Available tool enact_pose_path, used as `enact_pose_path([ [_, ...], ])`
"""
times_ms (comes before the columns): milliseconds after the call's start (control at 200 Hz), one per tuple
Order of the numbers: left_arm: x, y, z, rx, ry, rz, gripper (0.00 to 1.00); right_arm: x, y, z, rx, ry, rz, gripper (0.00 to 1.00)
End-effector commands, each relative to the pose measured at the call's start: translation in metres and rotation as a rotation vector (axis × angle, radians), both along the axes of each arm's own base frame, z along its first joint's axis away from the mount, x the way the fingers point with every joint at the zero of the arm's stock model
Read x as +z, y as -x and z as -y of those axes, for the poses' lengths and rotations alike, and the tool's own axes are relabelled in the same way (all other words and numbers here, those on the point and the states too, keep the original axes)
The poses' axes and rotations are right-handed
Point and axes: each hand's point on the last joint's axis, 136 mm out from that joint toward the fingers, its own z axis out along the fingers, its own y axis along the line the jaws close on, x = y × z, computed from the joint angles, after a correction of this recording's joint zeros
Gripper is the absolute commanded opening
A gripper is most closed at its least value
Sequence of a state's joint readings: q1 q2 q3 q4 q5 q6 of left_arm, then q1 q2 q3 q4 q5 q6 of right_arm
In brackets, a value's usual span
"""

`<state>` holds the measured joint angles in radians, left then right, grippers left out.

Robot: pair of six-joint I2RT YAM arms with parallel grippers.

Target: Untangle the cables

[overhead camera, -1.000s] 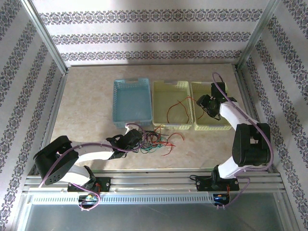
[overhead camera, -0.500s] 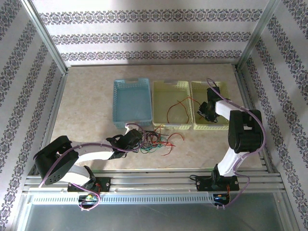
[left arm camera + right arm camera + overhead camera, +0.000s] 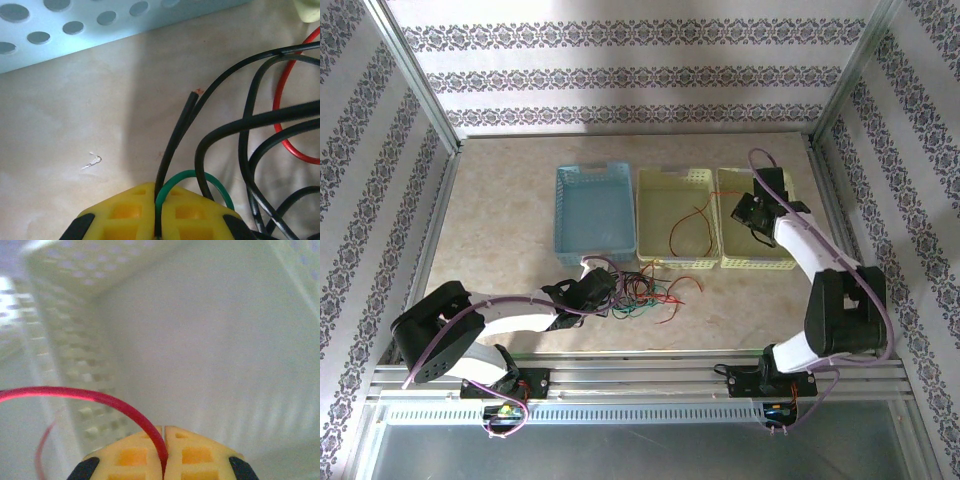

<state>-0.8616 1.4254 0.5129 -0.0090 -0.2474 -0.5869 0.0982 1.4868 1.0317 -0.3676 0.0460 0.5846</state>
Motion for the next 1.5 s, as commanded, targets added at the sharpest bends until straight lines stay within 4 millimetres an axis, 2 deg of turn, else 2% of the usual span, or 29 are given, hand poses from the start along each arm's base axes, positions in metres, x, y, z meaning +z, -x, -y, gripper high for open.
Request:
enact_pose_path([
  [0,0.0,-0.007,-0.001,0.021,-0.003,0.007,0.0,0.025,-0.007,-0.034,0.17,0.074,0.054,0.0],
  [75,0.0,-0.008,0.0,0.021,-0.003,0.008,0.0,0.028,-0.011,-0.065,0.27,0.057,0.053,0.0],
  [220,0.002,-0.008,0.0,0.02,-0.004,0.006,0.0,0.003,-0.014,-0.117,0.398,-0.037,-0.02,0.0],
  [300,0.004,-0.007,-0.001,0.02,-0.003,0.008,0.0,-0.02,-0.015,-0.132,0.403,-0.075,-0.088,0.0],
  [375,0.007,-0.007,-0.002,0.018,-0.002,0.015,0.0,-0.036,-0.015,-0.133,0.381,-0.08,-0.135,0.0],
  [400,0.008,-0.007,-0.002,0.016,-0.002,0.017,0.0,-0.038,-0.015,-0.132,0.371,-0.076,-0.142,0.05],
  [440,0.01,-0.007,-0.004,0.019,-0.003,0.023,0.0,-0.038,-0.014,-0.13,0.36,-0.069,-0.14,0.19],
  [495,0.013,-0.007,-0.004,0.018,-0.005,0.028,0.0,-0.03,-0.014,-0.127,0.35,-0.052,-0.12,0.36],
  [555,0.015,-0.008,-0.005,0.02,-0.003,0.036,0.0,-0.017,-0.012,-0.121,0.34,-0.028,-0.09,0.45],
  [630,0.016,-0.008,-0.005,0.022,-0.003,0.042,0.0,0.001,-0.004,-0.114,0.338,-0.003,-0.056,0.5],
  [730,0.017,-0.01,-0.005,0.028,0.003,0.047,0.0,0.018,0.018,-0.11,0.356,0.012,-0.028,0.53],
  [830,0.016,-0.011,-0.002,0.027,0.012,0.049,0.0,0.022,0.053,-0.115,0.429,0.01,-0.027,0.54],
  [889,0.016,-0.012,0.0,0.023,0.02,0.05,0.0,0.025,0.078,-0.129,0.529,-0.013,-0.02,0.53],
  [1014,0.014,-0.013,0.002,0.019,0.02,0.046,0.0,0.02,0.146,-0.174,0.826,-0.095,-0.033,0.53],
  [1099,0.012,-0.014,0.004,0.018,0.015,0.039,0.0,0.006,0.19,-0.192,0.972,-0.121,-0.098,0.53],
  [1184,0.01,-0.014,0.005,0.018,0.014,0.027,0.0,-0.008,0.221,-0.2,1.071,-0.099,-0.154,0.54],
  [1299,0.008,-0.013,0.006,0.017,0.013,0.02,0.0,-0.024,0.239,-0.203,1.13,-0.036,-0.189,0.59],
  [1494,0.008,-0.013,0.005,0.02,0.009,0.016,0.0,-0.044,0.227,-0.19,1.109,0.146,-0.204,0.58],
])
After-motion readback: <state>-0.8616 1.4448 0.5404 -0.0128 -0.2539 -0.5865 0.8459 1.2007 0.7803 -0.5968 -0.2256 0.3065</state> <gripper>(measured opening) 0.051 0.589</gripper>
